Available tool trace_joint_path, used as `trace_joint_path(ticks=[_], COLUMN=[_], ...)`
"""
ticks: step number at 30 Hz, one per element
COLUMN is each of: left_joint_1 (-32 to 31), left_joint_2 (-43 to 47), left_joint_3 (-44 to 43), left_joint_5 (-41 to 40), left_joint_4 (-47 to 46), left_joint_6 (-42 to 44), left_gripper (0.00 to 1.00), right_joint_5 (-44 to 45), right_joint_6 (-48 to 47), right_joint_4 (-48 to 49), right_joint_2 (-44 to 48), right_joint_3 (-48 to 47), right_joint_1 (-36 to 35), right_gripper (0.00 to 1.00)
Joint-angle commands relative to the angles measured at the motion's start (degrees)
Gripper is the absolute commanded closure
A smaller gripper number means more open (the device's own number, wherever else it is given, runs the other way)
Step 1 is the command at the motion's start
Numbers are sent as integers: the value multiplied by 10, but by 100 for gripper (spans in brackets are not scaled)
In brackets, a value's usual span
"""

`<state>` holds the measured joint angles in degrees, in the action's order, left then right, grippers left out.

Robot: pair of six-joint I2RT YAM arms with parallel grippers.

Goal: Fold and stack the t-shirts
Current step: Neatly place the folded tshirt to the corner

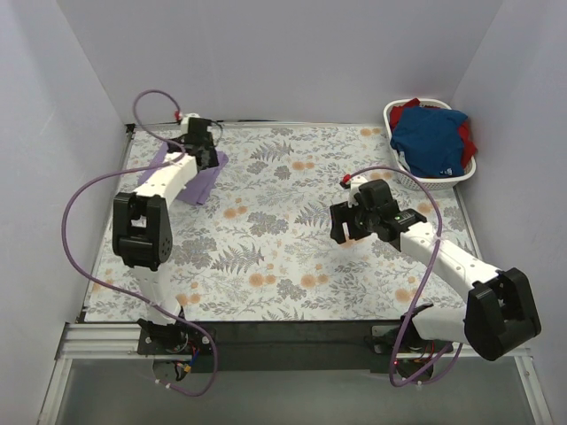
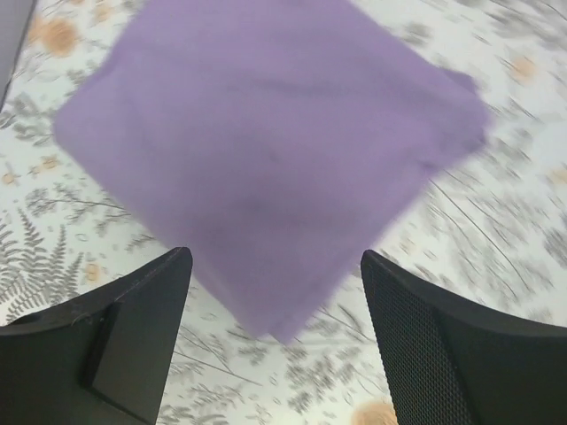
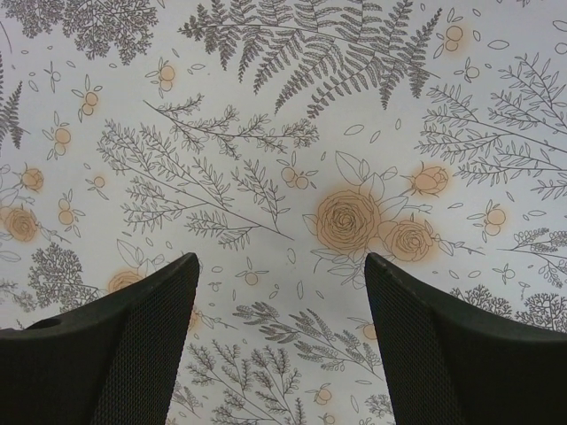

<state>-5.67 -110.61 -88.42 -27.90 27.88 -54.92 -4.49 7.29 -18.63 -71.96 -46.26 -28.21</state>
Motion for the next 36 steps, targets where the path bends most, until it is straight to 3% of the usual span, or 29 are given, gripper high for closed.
trace_joint_path(ticks=[1,17,22,24,25,27,31,36], left_joint_1=[-69,-83,-77,-67,-53,-38,-8,8], left_joint_2=[8,-145,-184,-216,-225,-261,-323,-400], left_joint_3=[45,-1,-6,-36,-52,-102,-186,-274], left_joint_5=[-74,-146,-182,-193,-193,-190,-201,-205], left_joint_4=[-20,-25,-55,-62,-62,-62,-82,-98], left_joint_6=[80,110,135,148,150,157,236,263], left_gripper=[23,41,73,82,92,99,100,100], right_joint_5=[-19,-34,-36,-38,-39,-43,-51,-55], right_joint_6=[1,-5,-7,-7,-7,-7,-3,11], right_joint_4=[25,31,33,33,33,33,31,22], right_joint_2=[25,41,30,24,21,19,17,5], right_joint_3=[15,53,53,53,53,54,55,52], right_joint_1=[0,0,-1,0,0,0,-1,-1], right_gripper=[18,19,19,19,19,19,19,20])
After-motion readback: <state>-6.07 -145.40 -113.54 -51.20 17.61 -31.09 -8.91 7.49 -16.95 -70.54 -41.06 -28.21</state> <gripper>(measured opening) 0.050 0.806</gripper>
